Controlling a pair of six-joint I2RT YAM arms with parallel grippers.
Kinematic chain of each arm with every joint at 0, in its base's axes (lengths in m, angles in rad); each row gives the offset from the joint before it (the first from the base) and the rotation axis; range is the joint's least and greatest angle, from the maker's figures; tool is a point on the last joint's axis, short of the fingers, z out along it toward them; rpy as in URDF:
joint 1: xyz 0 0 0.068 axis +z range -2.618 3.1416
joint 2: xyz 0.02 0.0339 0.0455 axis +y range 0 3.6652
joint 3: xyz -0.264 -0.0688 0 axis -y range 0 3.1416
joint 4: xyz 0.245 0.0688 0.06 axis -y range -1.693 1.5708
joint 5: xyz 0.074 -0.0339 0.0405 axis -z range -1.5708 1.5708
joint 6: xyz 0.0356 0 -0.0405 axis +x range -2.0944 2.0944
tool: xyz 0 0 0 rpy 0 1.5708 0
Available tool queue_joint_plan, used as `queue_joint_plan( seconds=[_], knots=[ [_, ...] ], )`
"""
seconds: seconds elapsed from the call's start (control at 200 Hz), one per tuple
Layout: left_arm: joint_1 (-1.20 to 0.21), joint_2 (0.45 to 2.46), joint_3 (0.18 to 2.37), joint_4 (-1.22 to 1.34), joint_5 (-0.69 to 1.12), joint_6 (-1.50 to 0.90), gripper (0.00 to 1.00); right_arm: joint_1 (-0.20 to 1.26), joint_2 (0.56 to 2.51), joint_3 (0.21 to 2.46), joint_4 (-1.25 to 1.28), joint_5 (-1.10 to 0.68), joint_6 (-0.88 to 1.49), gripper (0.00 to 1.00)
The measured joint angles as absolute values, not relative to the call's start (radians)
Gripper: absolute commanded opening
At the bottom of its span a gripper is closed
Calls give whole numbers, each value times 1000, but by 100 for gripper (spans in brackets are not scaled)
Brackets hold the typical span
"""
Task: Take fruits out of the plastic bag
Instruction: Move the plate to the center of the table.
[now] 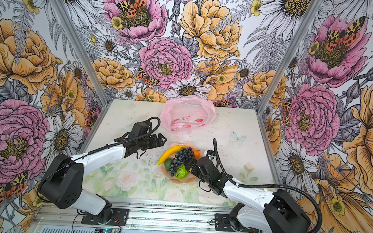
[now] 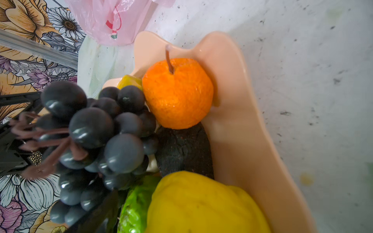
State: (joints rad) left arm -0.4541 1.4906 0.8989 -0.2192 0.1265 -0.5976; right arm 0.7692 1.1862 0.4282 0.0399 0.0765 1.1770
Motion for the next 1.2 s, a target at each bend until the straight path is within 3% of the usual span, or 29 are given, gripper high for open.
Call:
queue_joint_plan(
  seconds=[0.721,1.201],
  knots=[
    [-323,1369,808,-221,126,-597,95,768,1448,598,160,14,1102,99],
    [-248,1287,746,-228,120,-597,99,751,1395,595,127,2,1037,99]
  ],
)
